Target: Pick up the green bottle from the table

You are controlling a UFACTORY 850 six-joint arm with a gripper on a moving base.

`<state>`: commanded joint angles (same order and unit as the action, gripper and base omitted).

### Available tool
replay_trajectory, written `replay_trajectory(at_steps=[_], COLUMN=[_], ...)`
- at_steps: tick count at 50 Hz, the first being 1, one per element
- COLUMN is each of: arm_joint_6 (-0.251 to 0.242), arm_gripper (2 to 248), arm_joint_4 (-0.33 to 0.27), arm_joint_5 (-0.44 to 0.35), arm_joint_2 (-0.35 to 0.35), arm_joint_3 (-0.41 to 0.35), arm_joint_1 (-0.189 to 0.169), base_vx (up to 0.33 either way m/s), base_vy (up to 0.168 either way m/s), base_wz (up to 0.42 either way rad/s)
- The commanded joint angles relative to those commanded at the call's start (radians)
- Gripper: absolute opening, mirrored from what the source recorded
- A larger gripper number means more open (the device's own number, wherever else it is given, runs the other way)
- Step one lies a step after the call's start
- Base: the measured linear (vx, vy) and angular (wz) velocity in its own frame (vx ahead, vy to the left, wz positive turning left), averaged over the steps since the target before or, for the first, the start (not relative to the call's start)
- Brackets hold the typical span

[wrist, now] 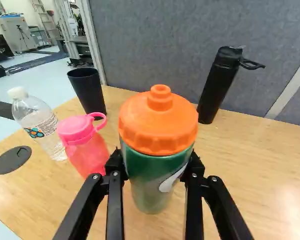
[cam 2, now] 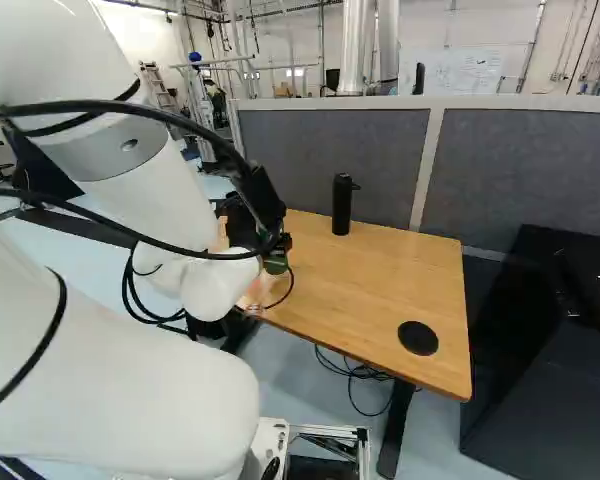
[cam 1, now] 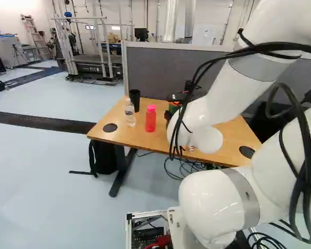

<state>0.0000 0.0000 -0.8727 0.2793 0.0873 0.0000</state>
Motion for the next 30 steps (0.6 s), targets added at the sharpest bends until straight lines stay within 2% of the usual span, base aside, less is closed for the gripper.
replay_trajectory(at_steps=[30], arm_joint_6=[0.0], arm_gripper=[111], arm_joint_4=[0.0], arm_joint_5=[0.0], arm_joint_2=[0.0], arm_joint_3=[0.0], arm_joint_1=[0.0], base_vx=[0.0], base_vy=[0.0], base_wz=[0.0])
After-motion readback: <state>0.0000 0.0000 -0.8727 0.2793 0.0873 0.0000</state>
